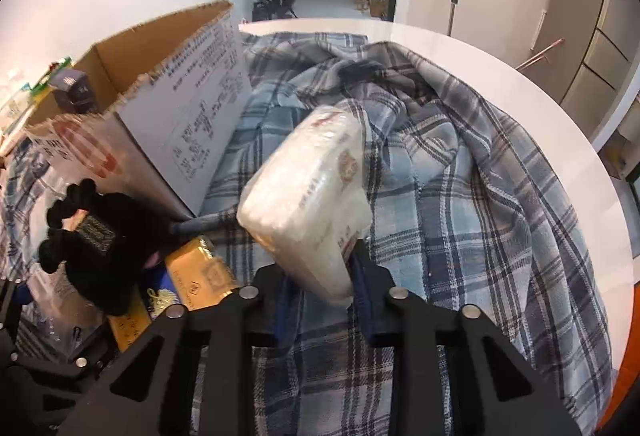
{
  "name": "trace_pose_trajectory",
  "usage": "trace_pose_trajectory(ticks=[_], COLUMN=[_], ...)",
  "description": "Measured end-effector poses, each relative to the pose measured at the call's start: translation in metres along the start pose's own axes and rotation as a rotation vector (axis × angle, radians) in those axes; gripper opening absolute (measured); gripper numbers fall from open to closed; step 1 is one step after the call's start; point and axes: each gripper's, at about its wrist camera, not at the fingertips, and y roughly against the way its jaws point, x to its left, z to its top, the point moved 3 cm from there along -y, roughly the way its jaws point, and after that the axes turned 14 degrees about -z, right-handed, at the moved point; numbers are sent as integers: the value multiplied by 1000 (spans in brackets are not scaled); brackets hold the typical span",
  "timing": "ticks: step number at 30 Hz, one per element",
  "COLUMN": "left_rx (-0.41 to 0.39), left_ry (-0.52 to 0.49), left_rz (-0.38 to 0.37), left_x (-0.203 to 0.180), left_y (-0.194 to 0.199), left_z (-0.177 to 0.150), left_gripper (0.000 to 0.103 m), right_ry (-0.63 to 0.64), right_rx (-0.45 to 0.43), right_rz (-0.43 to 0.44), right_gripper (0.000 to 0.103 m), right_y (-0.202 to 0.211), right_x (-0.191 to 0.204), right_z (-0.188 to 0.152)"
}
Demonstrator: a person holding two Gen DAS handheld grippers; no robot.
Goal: Organize objects
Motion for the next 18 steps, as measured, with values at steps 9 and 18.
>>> trace_pose_trajectory(ticks=[9,18], left_rx=[-8,-2], left_ry=[5,-1], left_rz=[5,0], left_x=[0,-1], left_y=[4,7], left_z=[-2,-4], left_gripper=[103,103], right_ry=[-57,-99], right_rx=[-105,-120], right_rz=[35,-50], right_gripper=[15,15], right_y=[47,48], right_x=[-13,-49], right_z=[-4,4])
